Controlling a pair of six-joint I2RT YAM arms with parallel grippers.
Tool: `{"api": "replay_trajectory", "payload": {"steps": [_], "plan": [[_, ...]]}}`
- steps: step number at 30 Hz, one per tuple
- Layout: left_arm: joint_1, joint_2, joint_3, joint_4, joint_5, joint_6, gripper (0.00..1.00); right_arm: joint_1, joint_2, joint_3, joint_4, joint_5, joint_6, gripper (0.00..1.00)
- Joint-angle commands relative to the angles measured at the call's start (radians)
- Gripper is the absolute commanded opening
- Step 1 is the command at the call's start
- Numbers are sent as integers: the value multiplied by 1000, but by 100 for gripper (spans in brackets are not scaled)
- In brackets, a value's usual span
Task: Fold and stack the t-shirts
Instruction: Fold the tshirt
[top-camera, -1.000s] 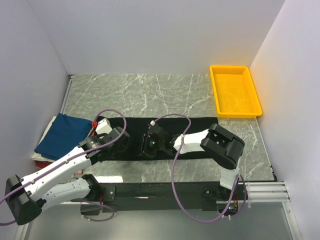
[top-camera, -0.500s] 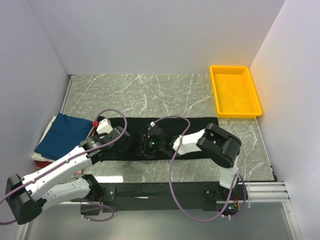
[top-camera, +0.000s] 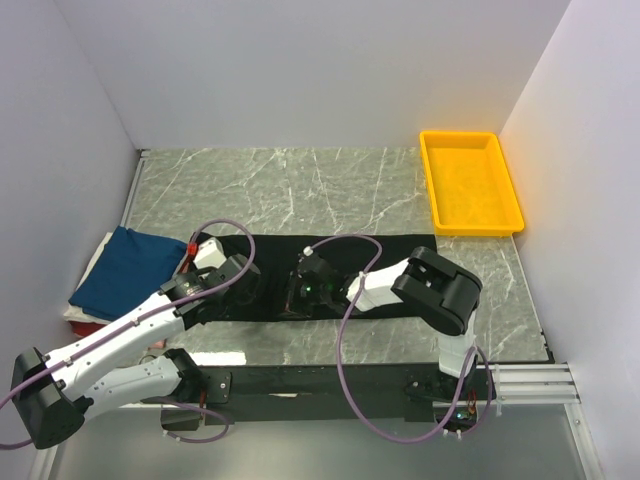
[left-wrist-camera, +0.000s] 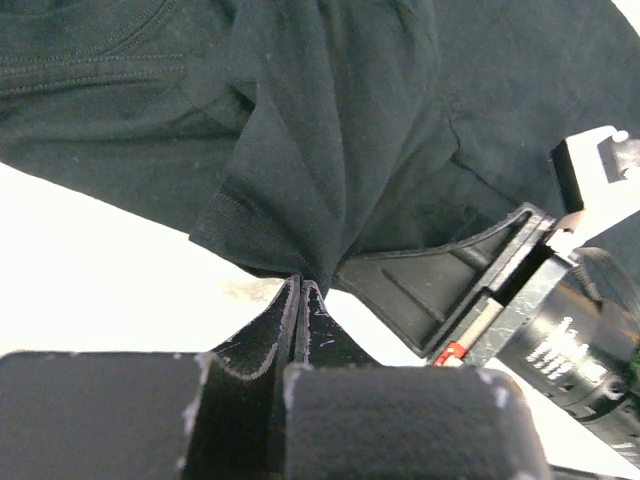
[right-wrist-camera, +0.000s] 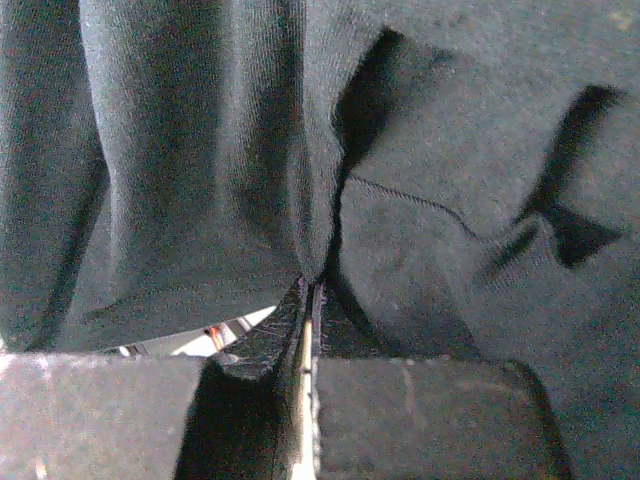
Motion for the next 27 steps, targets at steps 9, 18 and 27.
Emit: {"api": "replay_trajectory", "payload": {"steps": [9,18,27], "plan": [[-5,65,43,41,64,176,1,-92,-176,-88,-96,38,-91,0],[-5,144,54,107,154,298,5,-152,-243,-111,-168,63,-152,0],[-5,104,22,117,161,217,65,-156,-217,-84,-211,65,-199,0]]}}
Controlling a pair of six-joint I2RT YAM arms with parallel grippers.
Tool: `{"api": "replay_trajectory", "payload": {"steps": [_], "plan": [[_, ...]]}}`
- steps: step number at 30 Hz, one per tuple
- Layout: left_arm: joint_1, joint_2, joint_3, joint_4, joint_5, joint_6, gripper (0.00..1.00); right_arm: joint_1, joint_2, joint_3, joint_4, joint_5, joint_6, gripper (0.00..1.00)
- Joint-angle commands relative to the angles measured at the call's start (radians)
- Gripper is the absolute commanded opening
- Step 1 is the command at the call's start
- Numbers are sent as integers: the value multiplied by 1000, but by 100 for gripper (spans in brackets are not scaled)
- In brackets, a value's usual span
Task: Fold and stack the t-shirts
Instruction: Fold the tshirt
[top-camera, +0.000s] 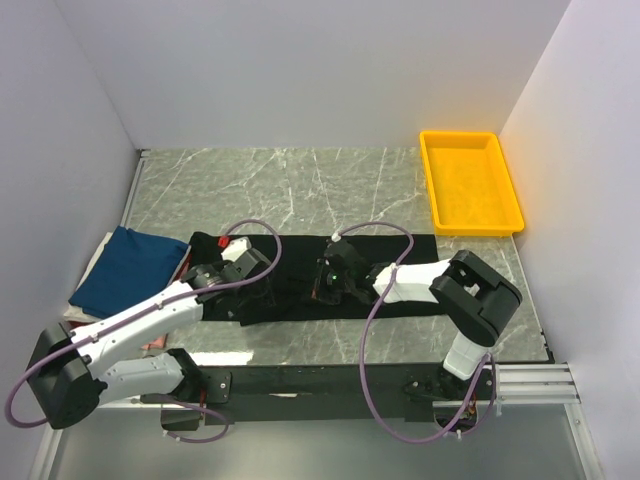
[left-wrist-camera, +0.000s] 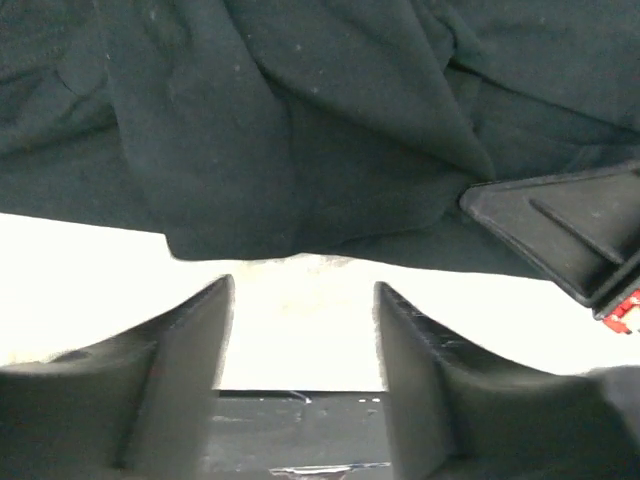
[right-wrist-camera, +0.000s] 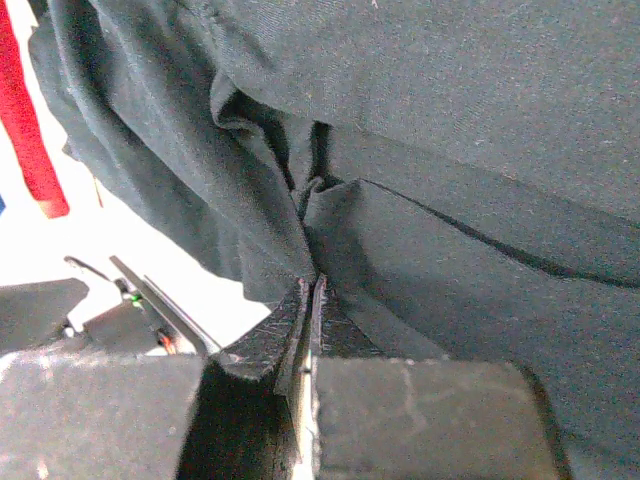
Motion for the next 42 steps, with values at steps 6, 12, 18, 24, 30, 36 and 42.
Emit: {"api": "replay_trajectory", "payload": {"steps": [6,12,18,24,30,36,42], "plan": [[26,-144,-22,-60,-100,-200,69,-8,21,32,-16,0,-49,0],[152,-170,-120,-13,-71,-244,58,-8,35,46,-19,-8,-64,0],[219,-138,-197,95,-45,-233,58,-8,47,58,-18,-21,-73,0],[239,-98,-238,205,-47,-198,59,-8,52,67,-19,-31,-81,0],[245,-54,-250,293,-80,-181,53,-10,57,69,-15,-35,-81,0],[247,-50,-243,293,-134,-170,28,-10,55,72,-13,-41,-81,0],[247,-102,-221,227,-153,-162,1,-14,57,75,-10,-49,-84,0]]}}
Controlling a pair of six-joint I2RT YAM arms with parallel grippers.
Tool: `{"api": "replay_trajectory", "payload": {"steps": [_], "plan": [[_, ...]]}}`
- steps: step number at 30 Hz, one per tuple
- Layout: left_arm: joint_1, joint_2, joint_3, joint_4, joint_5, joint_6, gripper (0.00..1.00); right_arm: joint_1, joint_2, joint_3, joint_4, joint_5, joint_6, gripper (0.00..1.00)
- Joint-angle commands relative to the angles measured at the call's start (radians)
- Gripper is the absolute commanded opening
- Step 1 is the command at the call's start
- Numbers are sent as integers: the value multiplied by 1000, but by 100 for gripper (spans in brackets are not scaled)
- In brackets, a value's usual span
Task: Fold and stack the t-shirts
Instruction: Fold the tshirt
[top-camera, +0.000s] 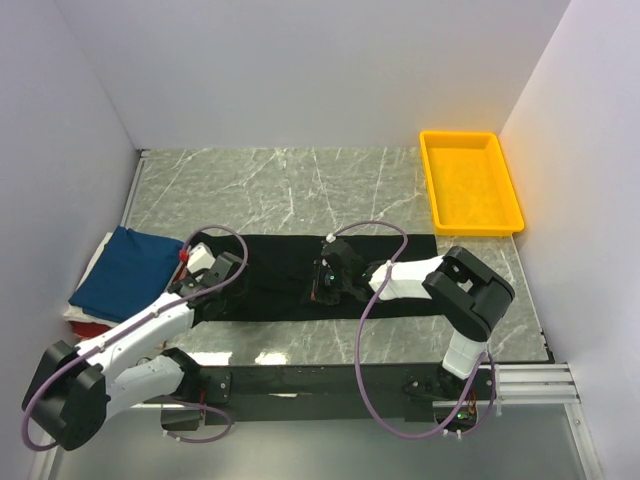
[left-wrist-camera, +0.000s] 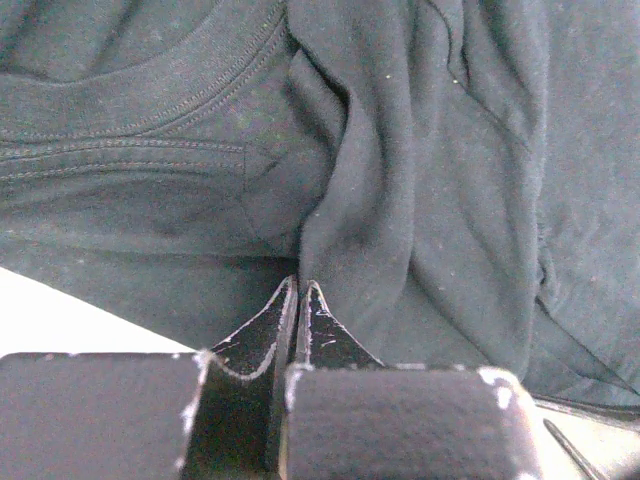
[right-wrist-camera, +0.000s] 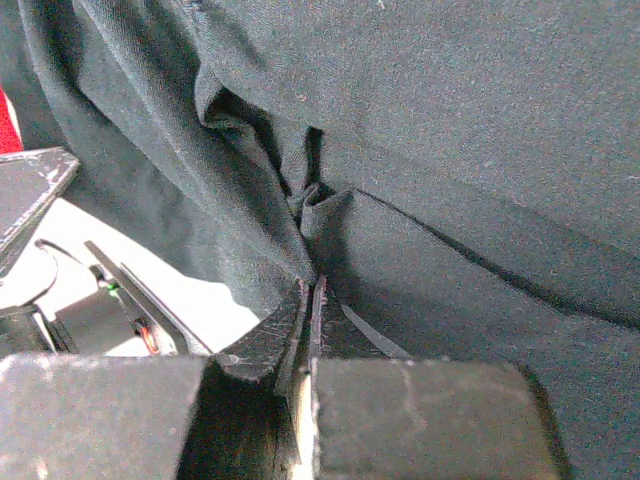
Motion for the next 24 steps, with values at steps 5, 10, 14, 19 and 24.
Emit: {"api": "replay_trajectory", "payload": {"steps": [5,10,14,19,24], "plan": [[6,-130,78,-113,-68,20,1,-8,-4,58,0,-27,-22,0],[4,-167,131,-237,-75,6,1,-8,-24,78,-28,-33,-33,0],[4,-199,149,-311,-77,-37,1,-6,-47,75,-39,-37,-36,0],[4,-213,138,-357,-54,-83,1,8,-82,55,-51,-40,-36,0],[4,-201,99,-365,-20,-132,1,18,-113,32,-62,-31,-39,0]]}}
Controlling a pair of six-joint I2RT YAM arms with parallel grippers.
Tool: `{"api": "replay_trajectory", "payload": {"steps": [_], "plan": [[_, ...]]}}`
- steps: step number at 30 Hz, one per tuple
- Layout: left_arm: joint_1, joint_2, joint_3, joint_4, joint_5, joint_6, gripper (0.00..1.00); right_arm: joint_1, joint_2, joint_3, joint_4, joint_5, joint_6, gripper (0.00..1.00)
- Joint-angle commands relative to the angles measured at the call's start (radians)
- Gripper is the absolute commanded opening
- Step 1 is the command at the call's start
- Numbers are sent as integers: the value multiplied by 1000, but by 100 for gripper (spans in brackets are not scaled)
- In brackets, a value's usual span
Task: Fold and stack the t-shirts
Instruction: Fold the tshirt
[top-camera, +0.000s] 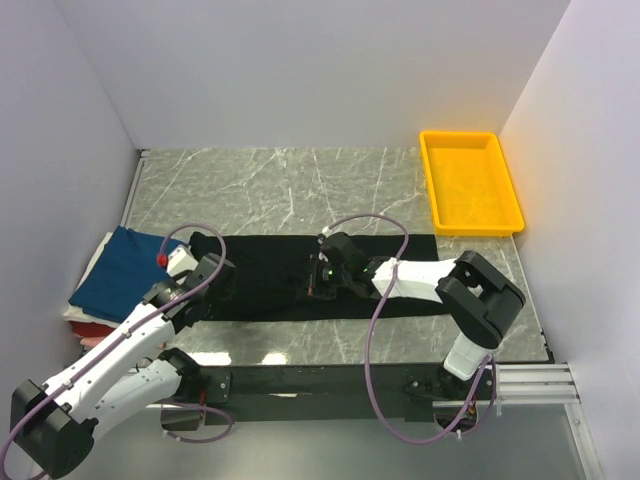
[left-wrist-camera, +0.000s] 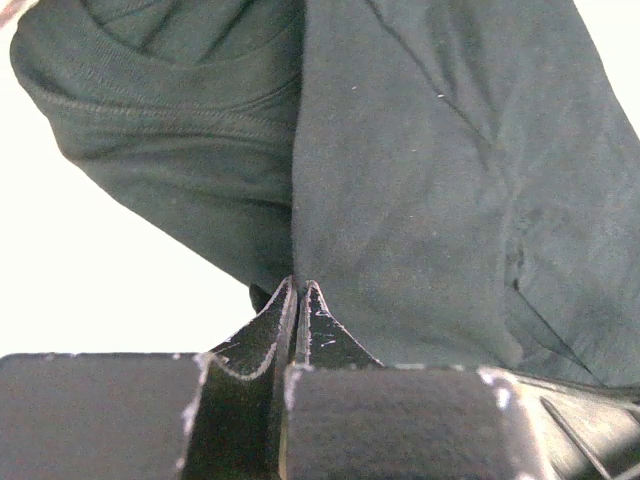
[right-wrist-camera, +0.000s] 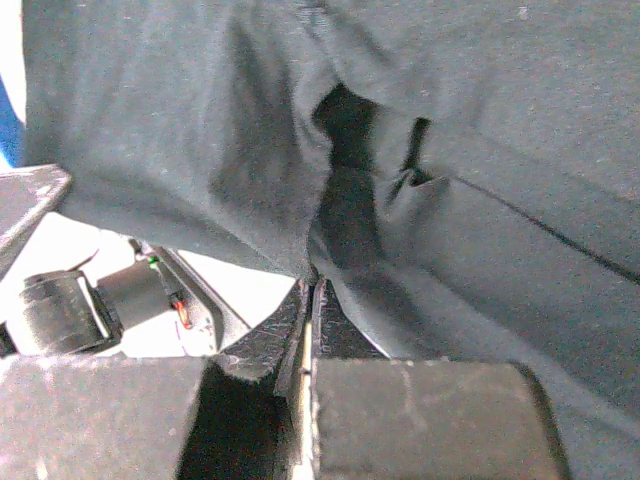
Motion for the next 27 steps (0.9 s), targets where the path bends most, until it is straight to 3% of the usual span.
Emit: {"api": "replay_trajectory", "payload": {"steps": [1,10,20,27], "plan": [[6,8,-26,-38,25,-67,1,8,-53,-12,-17,14,-20,0],[10,46,-62,22,13,-97,1,22,10,23,-30,-26,-40,0],[119,117,-49,95,18,-11,1,42,41,70,-71,-63,-72,0],[149,160,52,144,58,109,18,11,91,181,-127,-112,-97,0]]}}
